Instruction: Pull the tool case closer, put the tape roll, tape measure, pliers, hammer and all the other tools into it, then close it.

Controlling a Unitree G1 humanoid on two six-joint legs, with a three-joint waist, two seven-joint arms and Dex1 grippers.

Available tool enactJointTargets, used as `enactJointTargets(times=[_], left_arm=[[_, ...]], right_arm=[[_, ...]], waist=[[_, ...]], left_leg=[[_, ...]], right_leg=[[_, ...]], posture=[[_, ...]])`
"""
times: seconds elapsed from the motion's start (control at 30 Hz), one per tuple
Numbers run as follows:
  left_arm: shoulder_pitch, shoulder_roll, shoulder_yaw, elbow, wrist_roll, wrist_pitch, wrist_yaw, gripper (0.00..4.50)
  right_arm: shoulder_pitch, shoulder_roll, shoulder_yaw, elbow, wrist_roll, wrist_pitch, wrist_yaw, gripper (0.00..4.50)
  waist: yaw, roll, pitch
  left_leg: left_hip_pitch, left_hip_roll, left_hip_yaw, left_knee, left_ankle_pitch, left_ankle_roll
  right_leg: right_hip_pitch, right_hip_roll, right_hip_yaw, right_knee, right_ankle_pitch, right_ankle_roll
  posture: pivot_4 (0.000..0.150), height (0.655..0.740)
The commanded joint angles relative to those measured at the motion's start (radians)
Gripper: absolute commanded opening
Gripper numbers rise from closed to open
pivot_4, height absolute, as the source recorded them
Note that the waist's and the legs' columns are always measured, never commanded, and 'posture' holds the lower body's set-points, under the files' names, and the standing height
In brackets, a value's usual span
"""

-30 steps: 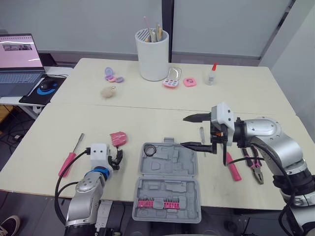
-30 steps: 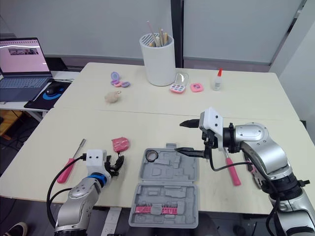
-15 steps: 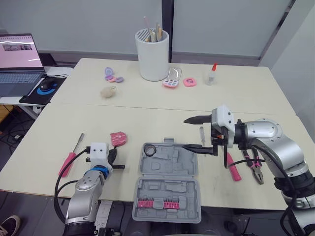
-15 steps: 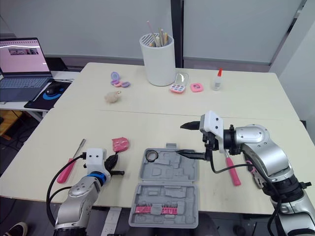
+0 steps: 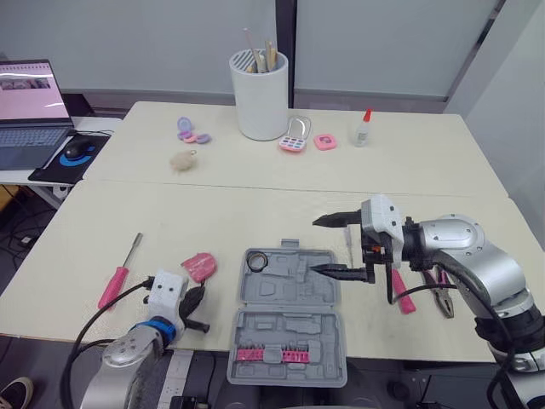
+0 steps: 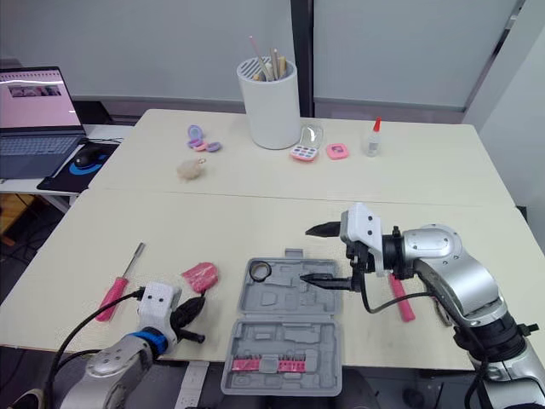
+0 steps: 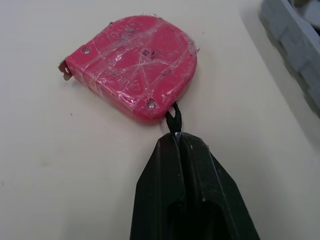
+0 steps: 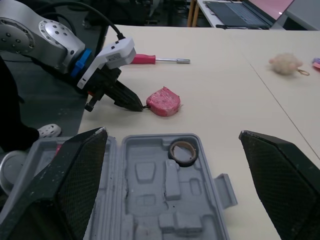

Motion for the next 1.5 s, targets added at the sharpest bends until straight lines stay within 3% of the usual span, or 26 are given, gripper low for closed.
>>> enactJointTargets(times=[0.03, 0.27, 0.53, 0.63, 0.9, 1.03, 1.23, 1.5], left_arm=[[0.08, 0.056, -0.004, -0.058, -0.053, 0.053, -0.093, 0.02], [0.212, 0.185, 0.059, -0.106, -0.088, 0.057, -0.205, 0.02], [0.214, 0.193, 0.079, -0.113, -0.109, 0.041, -0.221, 0.02], [0.215, 0.202, 0.099, -0.123, -0.131, 0.041, -0.245, 0.68], [0.282, 0.349, 0.301, -0.125, -0.289, 0.087, -0.482, 3.25], [0.223, 0.422, 0.334, -0.004, -0.264, -0.077, -0.643, 4.49], [0.01, 0.438, 0.174, 0.301, -0.087, -0.493, -0.797, 4.49], [-0.206, 0.372, 0.04, 0.618, 0.017, -0.806, -0.822, 4.49]], right_arm=[[-0.004, -0.005, -0.002, -0.039, 0.014, 0.0, 0.004, 4.5], [-0.014, 0.016, 0.014, -0.027, 0.01, -0.004, -0.002, 4.5], [-0.015, 0.028, 0.025, -0.017, 0.004, -0.013, -0.011, 4.5], [-0.017, 0.031, 0.027, -0.01, 0.0, -0.016, -0.011, 4.5], [-0.016, 0.028, 0.022, -0.002, -0.004, -0.024, -0.007, 4.5], [-0.027, 0.032, 0.021, 0.017, -0.007, -0.034, -0.001, 4.5], [-0.045, 0.036, 0.026, 0.053, -0.013, -0.054, 0.011, 4.5], [-0.038, 0.001, 0.011, 0.033, -0.01, -0.033, 0.019, 4.5]], waist=[[0.0, 0.0, 0.0], [0.0, 0.0, 0.0], [0.004, 0.001, 0.0], [0.004, 0.001, 0.0], [0.003, 0.001, 0.0], [0.004, 0.001, 0.001], [0.007, 0.002, 0.001], [0.003, 0.001, 0.001]], left_leg=[[0.0, 0.0, 0.0, 0.0, 0.0, 0.0], [0.0, 0.001, 0.001, -0.002, 0.0, 0.0], [-0.001, 0.001, 0.0, -0.002, 0.0, 0.0], [-0.002, 0.001, 0.0, -0.002, 0.0, 0.0], [-0.003, 0.002, -0.001, -0.002, 0.0, 0.0], [-0.003, 0.001, -0.001, -0.002, 0.0, 0.0], [-0.004, 0.001, 0.001, -0.002, 0.0, 0.0], [-0.008, 0.001, 0.0, -0.002, 0.0, 0.001]], right_leg=[[0.0, 0.0, 0.0, -0.001, 0.0, 0.0], [0.0, 0.0, 0.0, -0.004, 0.0, 0.0], [0.0, 0.0, -0.001, -0.007, 0.0, 0.0], [0.0, 0.0, -0.001, -0.008, 0.0, 0.0], [-0.001, 0.0, -0.002, -0.008, 0.0, -0.001], [-0.001, 0.0, -0.002, -0.008, 0.001, -0.001], [-0.002, 0.0, -0.002, -0.009, 0.002, -0.004], [-0.005, 0.0, -0.004, -0.009, 0.004, -0.003]], posture=[[0.15, 0.74], [0.15, 0.74], [0.15, 0.74], [0.15, 0.74], [0.15, 0.74], [0.15, 0.74], [0.15, 0.74], [0.15, 0.74]])
